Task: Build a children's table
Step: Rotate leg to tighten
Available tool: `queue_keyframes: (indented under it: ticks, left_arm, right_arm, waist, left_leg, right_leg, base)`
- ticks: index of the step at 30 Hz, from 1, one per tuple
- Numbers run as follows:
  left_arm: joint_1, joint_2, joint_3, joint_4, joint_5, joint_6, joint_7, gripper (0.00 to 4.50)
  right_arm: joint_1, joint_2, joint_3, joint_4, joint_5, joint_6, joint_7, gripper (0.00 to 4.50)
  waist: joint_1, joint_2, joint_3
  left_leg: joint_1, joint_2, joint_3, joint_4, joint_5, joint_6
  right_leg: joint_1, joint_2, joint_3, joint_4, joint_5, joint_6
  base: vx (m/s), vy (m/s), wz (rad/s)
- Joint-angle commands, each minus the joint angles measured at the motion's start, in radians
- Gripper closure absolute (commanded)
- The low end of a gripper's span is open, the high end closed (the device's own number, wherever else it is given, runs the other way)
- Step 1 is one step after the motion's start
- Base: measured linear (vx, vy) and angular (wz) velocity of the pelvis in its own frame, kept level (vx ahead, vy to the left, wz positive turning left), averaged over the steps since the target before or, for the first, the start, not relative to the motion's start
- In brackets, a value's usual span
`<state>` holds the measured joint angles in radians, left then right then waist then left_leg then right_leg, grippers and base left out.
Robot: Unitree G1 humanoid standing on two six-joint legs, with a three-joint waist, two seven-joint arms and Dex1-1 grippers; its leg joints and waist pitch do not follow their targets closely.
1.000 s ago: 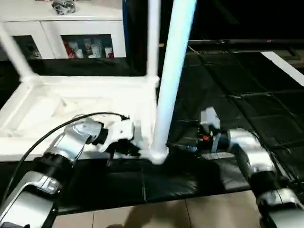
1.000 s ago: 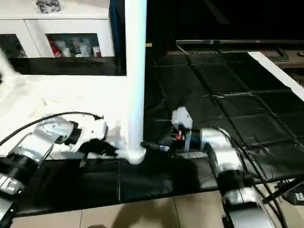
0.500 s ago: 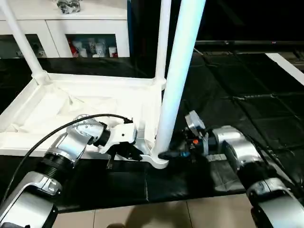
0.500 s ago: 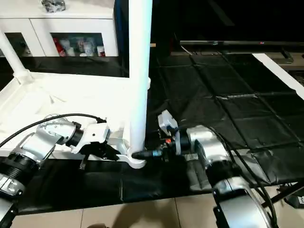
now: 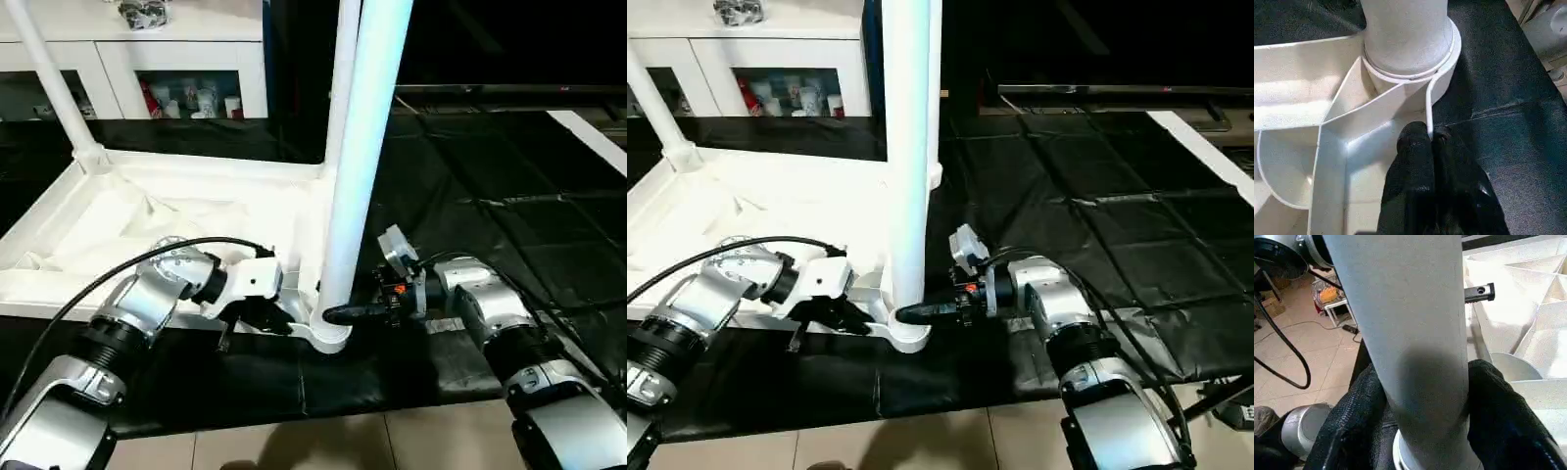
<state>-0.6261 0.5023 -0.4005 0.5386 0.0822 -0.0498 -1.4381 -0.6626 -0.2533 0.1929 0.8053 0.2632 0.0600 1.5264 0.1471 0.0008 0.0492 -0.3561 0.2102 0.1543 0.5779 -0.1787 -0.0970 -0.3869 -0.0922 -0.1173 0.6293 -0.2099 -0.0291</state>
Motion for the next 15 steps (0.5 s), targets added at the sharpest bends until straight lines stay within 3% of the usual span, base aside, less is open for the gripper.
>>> queue_keyframes:
  ticks: [1, 7, 10, 13, 15]
  left_arm:
    - [0.022, -0.005, -0.056, -0.009, 0.032, -0.006, -0.018, 4.5]
    - [0.015, -0.011, -0.048, 0.01, 0.041, 0.018, 0.009, 4.5]
    - [0.003, -0.036, -0.023, 0.031, 0.032, 0.072, 0.056, 4.5]
    - [-0.029, -0.087, 0.02, 0.07, 0.02, 0.136, 0.157, 4.5]
    - [-0.042, -0.106, 0.035, 0.085, 0.016, 0.157, 0.192, 4.5]
  right_arm:
    - [-0.002, 0.014, 0.018, 0.006, -0.004, 0.024, 0.054, 2.43]
    - [0.025, 0.02, 0.013, -0.022, 0.006, 0.036, 0.049, 2.43]
    - [0.05, 0.037, -0.02, -0.039, 0.026, 0.036, -0.015, 2.43]
    - [0.081, 0.072, -0.059, -0.029, 0.001, -0.013, -0.208, 2.43]
    - [0.089, 0.086, -0.071, -0.02, -0.012, -0.026, -0.281, 2.46]
  waist:
    - [-0.006, 0.002, -0.07]
    - [-0.006, 0.007, -0.071]
    - [-0.003, 0.007, -0.069]
    - [-0.003, 0.006, -0.058]
    - [-0.011, 0.001, -0.055]
  left_leg:
    - [0.001, 0.03, 0.007, -0.058, -0.133, 0.062]
    - [0.002, 0.03, 0.006, -0.059, -0.144, 0.056]
    - [0.004, 0.031, 0.007, -0.059, -0.154, 0.055]
    - [0.014, 0.029, 0.009, -0.066, -0.223, 0.03]
    - [0.012, 0.023, 0.002, -0.072, -0.272, 0.002]
  right_leg:
    - [0.052, -0.065, 0.062, -0.067, -0.091, -0.231]
    - [0.053, -0.064, 0.062, -0.066, -0.077, -0.237]
    - [0.051, -0.065, 0.063, -0.069, -0.085, -0.239]
    - [0.044, -0.068, 0.065, -0.087, -0.218, -0.211]
    - [0.051, -0.072, 0.063, -0.102, -0.4, -0.15]
  base:
    - [0.0, 0.0, 0.0]
    - [0.0, 0.0, 0.0]
    - [0.0, 0.0, 0.0]
    - [0.0, 0.0, 0.0]
    - [-0.03, -0.004, -0.03]
